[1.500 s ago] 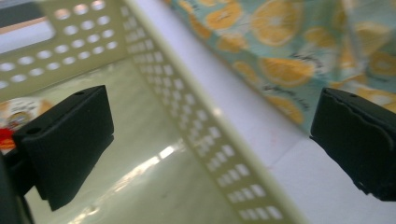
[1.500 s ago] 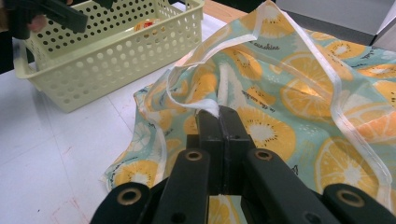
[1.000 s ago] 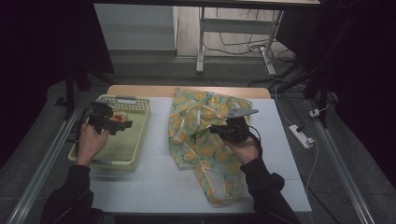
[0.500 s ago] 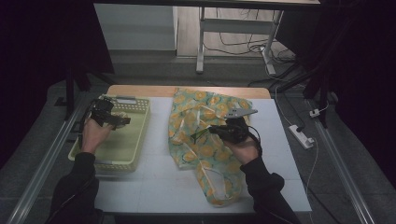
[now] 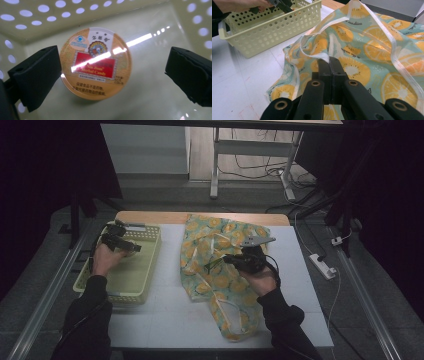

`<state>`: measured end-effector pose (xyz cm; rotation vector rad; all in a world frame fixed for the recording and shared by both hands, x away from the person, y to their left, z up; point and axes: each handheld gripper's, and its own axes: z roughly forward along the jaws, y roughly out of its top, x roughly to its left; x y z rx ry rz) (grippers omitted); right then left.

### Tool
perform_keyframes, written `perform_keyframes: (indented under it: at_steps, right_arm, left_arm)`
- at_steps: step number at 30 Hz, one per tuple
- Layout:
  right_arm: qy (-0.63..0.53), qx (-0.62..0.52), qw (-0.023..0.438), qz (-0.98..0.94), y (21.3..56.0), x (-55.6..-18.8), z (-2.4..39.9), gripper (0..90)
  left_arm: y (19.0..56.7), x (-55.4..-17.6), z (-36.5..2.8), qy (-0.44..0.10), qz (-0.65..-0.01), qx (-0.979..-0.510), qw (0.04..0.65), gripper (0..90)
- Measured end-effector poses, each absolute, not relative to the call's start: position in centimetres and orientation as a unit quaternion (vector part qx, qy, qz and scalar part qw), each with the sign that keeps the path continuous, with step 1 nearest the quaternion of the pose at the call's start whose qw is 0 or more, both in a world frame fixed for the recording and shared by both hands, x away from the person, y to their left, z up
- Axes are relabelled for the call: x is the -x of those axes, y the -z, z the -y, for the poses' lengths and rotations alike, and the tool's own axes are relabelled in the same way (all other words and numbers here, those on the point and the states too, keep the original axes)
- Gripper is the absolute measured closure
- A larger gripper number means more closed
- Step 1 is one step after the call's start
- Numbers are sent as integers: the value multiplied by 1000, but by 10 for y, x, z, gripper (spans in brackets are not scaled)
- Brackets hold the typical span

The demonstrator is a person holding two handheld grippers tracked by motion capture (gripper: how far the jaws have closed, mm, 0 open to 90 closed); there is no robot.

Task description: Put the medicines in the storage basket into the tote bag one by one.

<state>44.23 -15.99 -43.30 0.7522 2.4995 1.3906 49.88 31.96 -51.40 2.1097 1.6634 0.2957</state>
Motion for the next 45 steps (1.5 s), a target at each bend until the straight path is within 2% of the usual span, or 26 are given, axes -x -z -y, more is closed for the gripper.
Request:
perform_keyframes:
  at_steps: [9,14,22,45]
  right_arm:
    - [-469,-252,91,-842,434,-442,159,893]
    - [-468,-252,91,-842,434,-442,159,892]
    - [-467,-251,92,-843,434,-442,159,892]
    - [-474,-252,95,-839,431,-441,161,893]
  left_arm:
    - [524,-506,-320,-103,-622,-757,172,55]
    - [525,-506,-322,-95,-640,-745,161,197]
    - [521,-505,-319,-89,-654,-737,144,204]
    - [476,-466,-302,-112,-610,-744,250,205]
